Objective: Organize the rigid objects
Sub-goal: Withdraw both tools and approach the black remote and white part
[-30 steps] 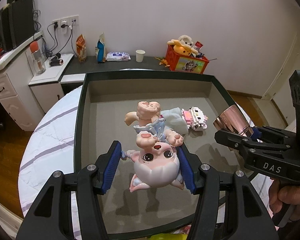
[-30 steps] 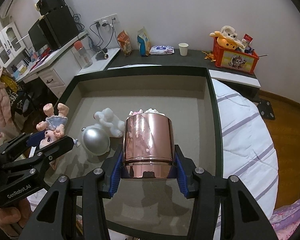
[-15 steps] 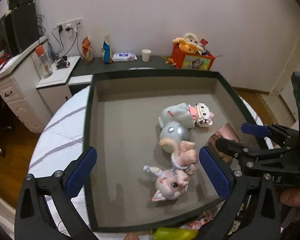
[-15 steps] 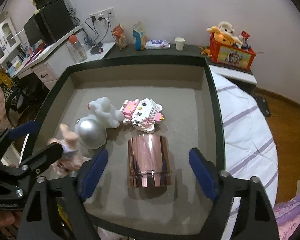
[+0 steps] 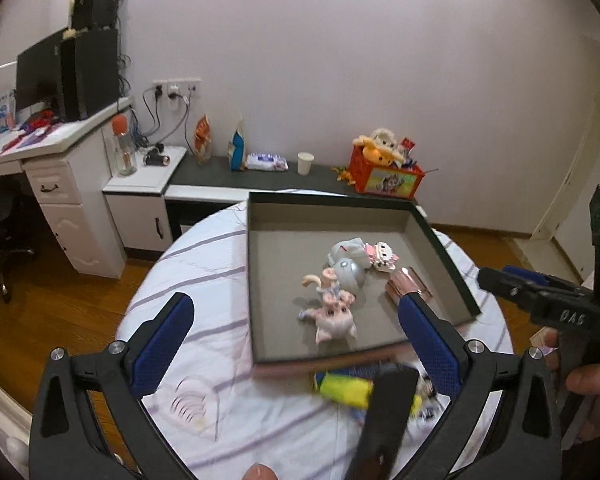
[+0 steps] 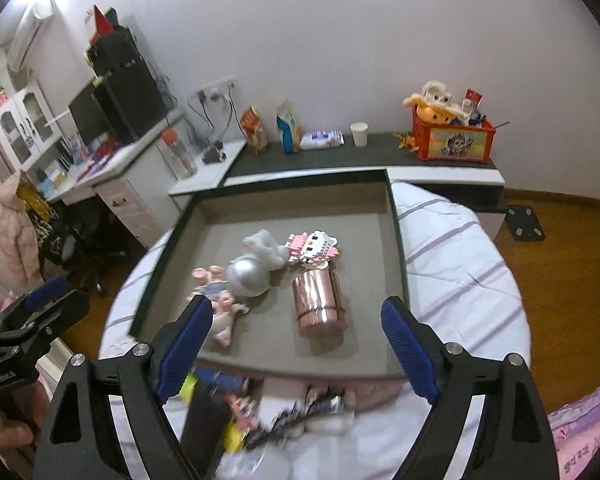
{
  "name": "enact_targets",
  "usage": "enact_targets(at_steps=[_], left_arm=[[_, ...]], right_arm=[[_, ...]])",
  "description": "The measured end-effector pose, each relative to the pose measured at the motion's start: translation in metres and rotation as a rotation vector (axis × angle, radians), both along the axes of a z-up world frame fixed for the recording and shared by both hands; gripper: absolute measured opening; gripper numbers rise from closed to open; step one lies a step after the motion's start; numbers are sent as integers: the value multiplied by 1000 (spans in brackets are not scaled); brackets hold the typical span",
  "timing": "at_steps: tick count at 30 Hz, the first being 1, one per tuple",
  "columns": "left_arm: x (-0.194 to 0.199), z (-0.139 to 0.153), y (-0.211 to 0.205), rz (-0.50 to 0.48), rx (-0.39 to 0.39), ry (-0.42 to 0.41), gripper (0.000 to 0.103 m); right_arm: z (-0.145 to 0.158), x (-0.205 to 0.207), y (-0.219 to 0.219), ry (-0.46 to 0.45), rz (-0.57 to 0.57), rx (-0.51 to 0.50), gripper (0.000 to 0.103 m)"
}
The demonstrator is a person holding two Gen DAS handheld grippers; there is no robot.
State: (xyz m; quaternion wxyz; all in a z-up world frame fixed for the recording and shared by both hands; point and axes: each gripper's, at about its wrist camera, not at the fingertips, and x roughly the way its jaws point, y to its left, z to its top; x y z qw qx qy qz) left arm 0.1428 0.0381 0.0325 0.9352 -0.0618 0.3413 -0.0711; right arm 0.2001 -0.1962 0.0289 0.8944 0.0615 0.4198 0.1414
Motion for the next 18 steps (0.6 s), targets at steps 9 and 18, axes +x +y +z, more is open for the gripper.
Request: enact_targets(at_steps=[9, 18], left_arm=[[-103, 8, 9, -23, -4, -53, 103], [-170, -9, -7, -31, -26, -50, 103]], right_arm=[[42, -113, -12, -123, -4, 4, 88], [25, -189, -12, -118, 21, -30, 88]])
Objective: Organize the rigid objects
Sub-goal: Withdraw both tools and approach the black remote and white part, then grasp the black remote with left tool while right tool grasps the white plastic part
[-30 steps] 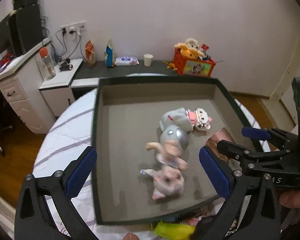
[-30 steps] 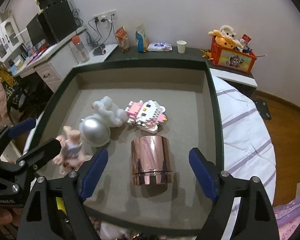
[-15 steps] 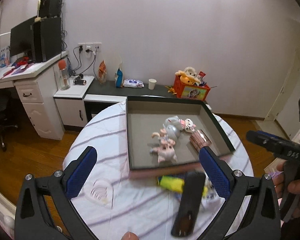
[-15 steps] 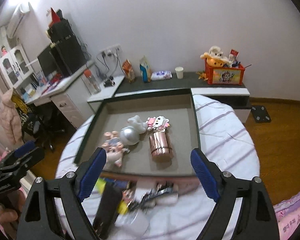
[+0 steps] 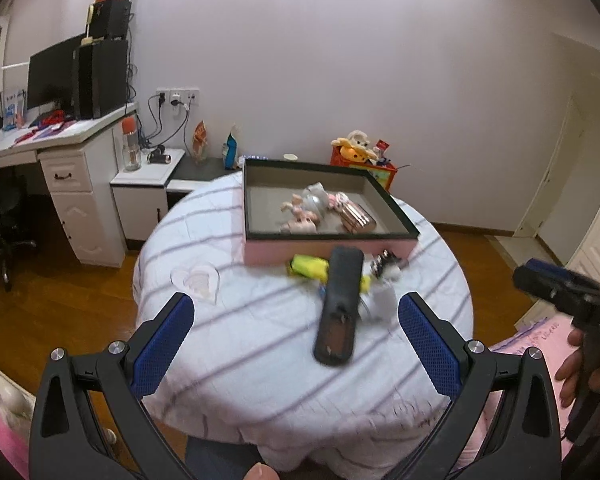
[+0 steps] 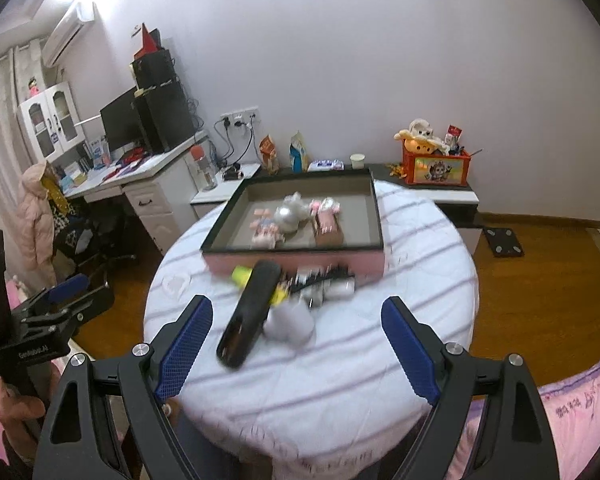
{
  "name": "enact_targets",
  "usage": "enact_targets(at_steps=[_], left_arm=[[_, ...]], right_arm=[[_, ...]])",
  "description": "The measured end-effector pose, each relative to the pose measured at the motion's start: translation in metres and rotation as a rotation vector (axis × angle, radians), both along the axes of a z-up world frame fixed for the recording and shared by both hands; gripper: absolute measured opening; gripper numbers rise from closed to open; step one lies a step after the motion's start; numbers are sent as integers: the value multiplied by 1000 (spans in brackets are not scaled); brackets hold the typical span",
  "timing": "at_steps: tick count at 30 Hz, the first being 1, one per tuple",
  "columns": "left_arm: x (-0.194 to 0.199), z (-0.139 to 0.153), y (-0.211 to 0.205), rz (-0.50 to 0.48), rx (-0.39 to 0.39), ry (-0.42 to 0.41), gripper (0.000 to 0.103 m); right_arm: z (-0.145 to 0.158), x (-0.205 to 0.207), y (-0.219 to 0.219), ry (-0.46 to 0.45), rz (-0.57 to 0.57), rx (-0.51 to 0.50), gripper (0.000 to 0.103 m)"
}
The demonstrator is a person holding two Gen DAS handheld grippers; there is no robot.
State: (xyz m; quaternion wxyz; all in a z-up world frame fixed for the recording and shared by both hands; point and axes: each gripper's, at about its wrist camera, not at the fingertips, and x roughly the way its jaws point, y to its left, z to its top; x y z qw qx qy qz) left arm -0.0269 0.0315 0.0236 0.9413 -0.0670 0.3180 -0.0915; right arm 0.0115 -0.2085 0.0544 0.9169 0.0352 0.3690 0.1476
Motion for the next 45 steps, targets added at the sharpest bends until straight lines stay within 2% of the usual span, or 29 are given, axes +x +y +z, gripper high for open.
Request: enact_targets(at_steps=[5, 11, 20, 28, 36, 45], left_arm=[[-24, -14, -9, 9, 9, 3, 103], [-54, -20, -14, 50, 31, -21, 103], [-57, -15, -16, 57, 55, -48, 103], [-19, -33, -34, 15, 82, -21, 103], [43, -71, -65, -48, 122, 34, 103], [90, -116, -76, -84, 186, 130, 103]], right_arm=[[-20, -26, 3, 24, 13, -3, 88], [-27, -51, 5, 12, 10, -4, 88], [-24, -55, 19, -18, 37, -14, 88], [-40, -29, 15, 14, 10, -46, 88], [-55, 7, 5, 60, -19, -64, 88], [-86, 40, -3, 140, -45, -68, 88]])
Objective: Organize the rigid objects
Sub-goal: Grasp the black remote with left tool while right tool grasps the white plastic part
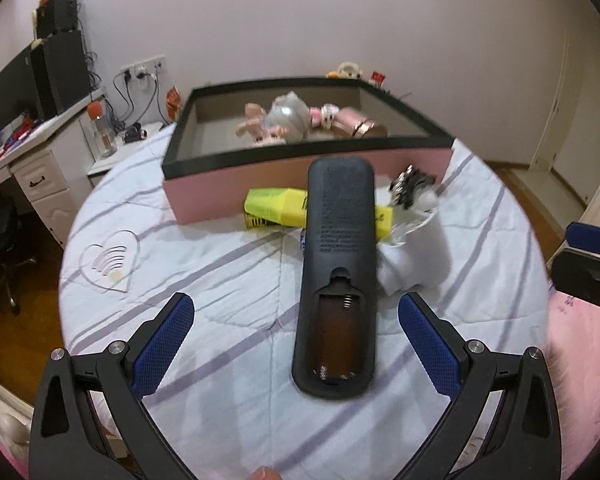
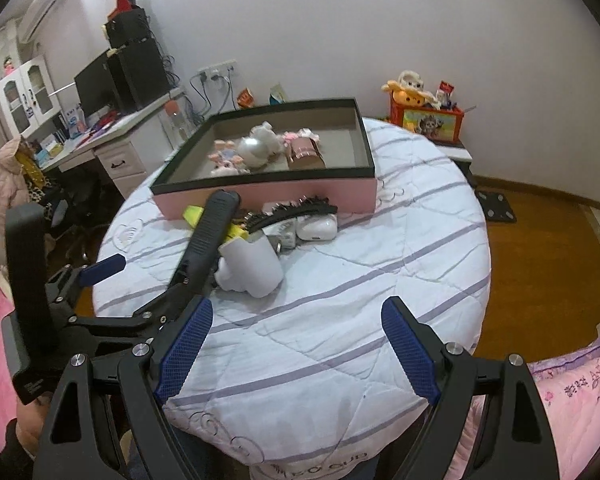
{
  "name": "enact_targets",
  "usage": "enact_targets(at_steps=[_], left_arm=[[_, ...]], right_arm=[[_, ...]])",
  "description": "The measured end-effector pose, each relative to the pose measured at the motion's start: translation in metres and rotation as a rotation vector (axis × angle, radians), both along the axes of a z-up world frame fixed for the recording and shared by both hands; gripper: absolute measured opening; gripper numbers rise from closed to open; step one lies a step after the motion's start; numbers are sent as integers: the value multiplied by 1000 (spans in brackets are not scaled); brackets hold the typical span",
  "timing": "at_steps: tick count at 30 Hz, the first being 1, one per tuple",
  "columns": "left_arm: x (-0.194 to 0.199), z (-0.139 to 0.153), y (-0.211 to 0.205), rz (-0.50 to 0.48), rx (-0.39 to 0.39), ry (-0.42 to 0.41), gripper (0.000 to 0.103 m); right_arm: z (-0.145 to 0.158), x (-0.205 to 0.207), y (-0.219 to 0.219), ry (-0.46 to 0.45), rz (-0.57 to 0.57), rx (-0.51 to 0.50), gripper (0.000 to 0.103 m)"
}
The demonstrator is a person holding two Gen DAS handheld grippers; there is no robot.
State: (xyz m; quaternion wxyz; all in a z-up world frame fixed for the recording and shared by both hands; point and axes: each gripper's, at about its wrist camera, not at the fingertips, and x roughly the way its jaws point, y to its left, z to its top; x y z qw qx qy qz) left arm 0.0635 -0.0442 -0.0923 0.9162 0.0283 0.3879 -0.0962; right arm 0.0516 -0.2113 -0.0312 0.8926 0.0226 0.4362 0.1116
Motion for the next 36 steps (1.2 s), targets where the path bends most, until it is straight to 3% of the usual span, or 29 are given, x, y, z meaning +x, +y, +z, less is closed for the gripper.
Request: enact_targets(at_steps=[10, 13, 15, 17, 21, 27, 36], left_arm=[[29, -23, 0, -65, -78, 73, 100], [34, -21, 0, -97, -103, 89, 88], [36, -21, -1, -101, -88, 95, 67], [37, -21, 0, -107, -81, 96, 66], [33, -19, 5, -121, -102, 101, 51], [26, -14, 19, -112, -140, 107, 45], [15, -5, 36, -108, -179, 99, 44]], right_arm=[[-16, 21, -1, 57, -22, -4, 88], [-18, 25, -1, 68, -28, -4, 88], [-19, 27, -1, 74, -32, -5, 88], [-20, 29, 1, 78, -35, -8, 88], [-23, 31, 4, 86, -38, -15, 88], [-33, 39, 17, 111, -18, -23, 88], [-52, 53, 41, 147, 44, -16, 88]])
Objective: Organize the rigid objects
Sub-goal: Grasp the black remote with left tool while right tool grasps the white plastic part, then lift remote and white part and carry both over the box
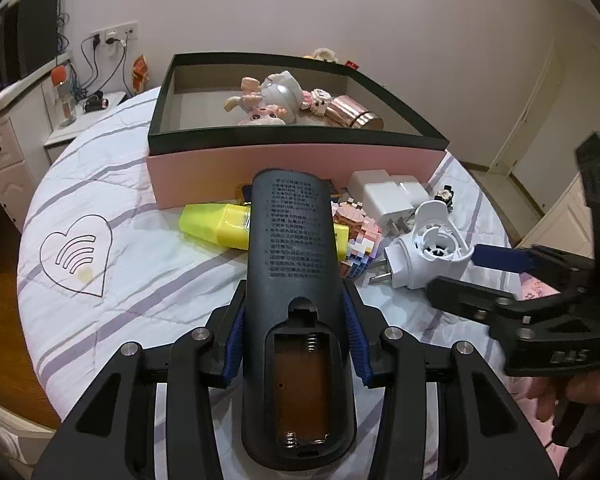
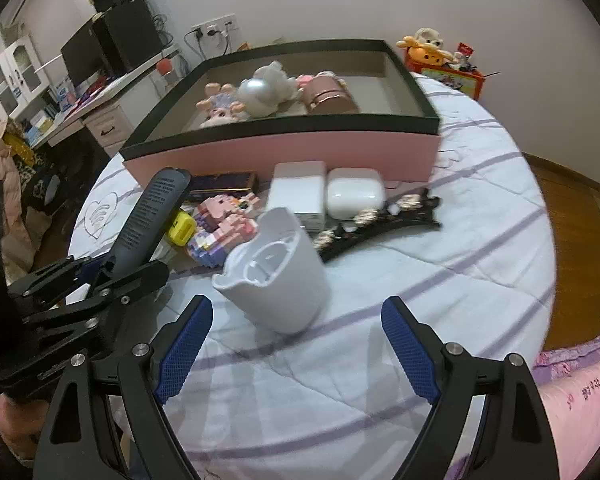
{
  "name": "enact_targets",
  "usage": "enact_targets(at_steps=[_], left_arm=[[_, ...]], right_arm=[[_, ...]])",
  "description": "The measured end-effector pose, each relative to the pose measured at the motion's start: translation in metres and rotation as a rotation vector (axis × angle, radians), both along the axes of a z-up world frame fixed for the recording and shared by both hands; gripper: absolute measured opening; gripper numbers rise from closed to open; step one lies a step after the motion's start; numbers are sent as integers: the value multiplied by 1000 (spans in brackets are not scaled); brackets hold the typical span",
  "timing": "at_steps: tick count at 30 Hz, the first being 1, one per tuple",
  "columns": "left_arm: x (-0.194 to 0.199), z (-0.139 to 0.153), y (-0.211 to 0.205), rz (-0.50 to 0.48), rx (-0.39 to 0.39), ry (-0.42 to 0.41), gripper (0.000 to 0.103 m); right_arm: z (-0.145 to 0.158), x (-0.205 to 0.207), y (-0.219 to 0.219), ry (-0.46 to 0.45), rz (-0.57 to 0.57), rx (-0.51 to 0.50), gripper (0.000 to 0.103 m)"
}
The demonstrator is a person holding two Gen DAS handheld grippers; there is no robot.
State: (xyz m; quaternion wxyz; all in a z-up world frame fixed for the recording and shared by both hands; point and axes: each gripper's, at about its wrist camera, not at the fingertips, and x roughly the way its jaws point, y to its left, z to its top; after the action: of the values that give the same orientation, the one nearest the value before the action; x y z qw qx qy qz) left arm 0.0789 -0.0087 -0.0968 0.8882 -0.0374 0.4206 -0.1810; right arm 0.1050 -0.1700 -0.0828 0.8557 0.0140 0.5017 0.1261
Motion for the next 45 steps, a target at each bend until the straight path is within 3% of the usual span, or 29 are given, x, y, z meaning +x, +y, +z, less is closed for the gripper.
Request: enact_targets(at_steps=[7, 15, 16, 19, 28, 38, 45], left_arm=[[12, -9, 1, 15, 19, 28, 44], [25, -11, 5, 20, -23, 34, 44], [25, -11, 7, 22, -34, 38, 44], [23, -8, 11, 28, -58, 35, 43], [5, 11, 23, 51, -75, -5, 43], [-3, 59, 32, 73, -60, -76, 43], [31, 97, 36, 88, -39, -118, 43]], right_arm=[[-12, 12, 7, 17, -4, 6, 88], [-16, 18, 10, 3, 2, 11, 88], [-16, 18, 10, 0, 3, 11, 87], [-15, 17, 7, -4, 2, 28, 66], [-6, 7, 0, -5, 0, 69, 66], [49, 0, -2, -88, 43, 111, 66], [92, 36, 9, -159, 100, 89, 66]])
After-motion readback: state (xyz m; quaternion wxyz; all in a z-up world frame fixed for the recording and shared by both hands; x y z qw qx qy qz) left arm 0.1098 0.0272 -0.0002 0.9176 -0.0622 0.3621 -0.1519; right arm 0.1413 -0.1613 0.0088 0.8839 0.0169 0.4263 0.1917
